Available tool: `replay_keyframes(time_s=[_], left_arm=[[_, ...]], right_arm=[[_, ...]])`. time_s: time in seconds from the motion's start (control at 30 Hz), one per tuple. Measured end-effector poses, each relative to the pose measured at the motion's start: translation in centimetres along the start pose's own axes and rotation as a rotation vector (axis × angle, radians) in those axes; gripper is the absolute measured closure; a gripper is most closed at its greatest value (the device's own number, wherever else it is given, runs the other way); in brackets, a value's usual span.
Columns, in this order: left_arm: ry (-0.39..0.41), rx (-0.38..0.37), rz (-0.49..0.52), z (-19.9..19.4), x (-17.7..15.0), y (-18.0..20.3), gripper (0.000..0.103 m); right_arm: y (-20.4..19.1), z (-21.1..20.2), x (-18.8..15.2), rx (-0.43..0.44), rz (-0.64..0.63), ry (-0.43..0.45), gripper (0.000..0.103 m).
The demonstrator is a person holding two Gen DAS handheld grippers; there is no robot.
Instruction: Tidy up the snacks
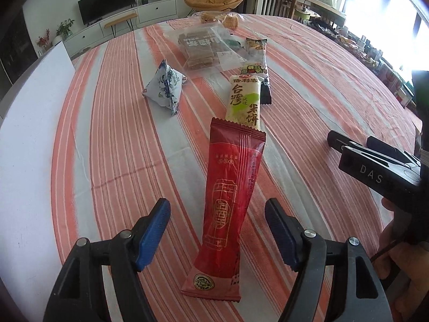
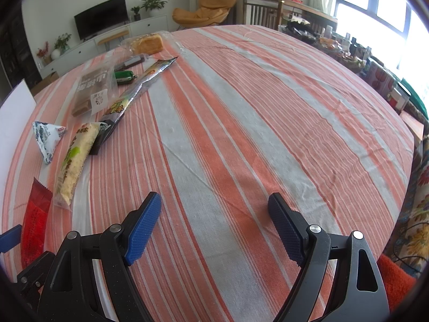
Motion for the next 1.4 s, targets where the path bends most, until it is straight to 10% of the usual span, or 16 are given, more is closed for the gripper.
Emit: replay_keyframes(time_s=[0.73, 1.0, 1.4], left_arm=[[-0.002, 0.064, 0.004, 0.0, -0.8, -0.7, 0.030], [-0.003, 0.026, 0.042, -1.1, -1.3, 0.2, 0.082], [0.083, -0.050, -0.033, -4.8, -1.3, -1.5, 0.089]], right_arm=[[0.0, 0.0, 0.0, 0.001, 0.000, 0.000, 0.018], [0.0, -0.1, 0.0, 0.001, 0.000, 0.000, 0.018], [0.0, 0.0, 0.0, 0.002, 0.001, 0.000, 0.018]])
Point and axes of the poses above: each gripper's, at about its wrist camera, not at the fingertips, and z roughly the way its jaws point, y to its right, x to its top, the point moved 2 cm from there along z, roughly the way its jaws point, and after that the axes turned 13 degrees about x, right-handed, at the moved point
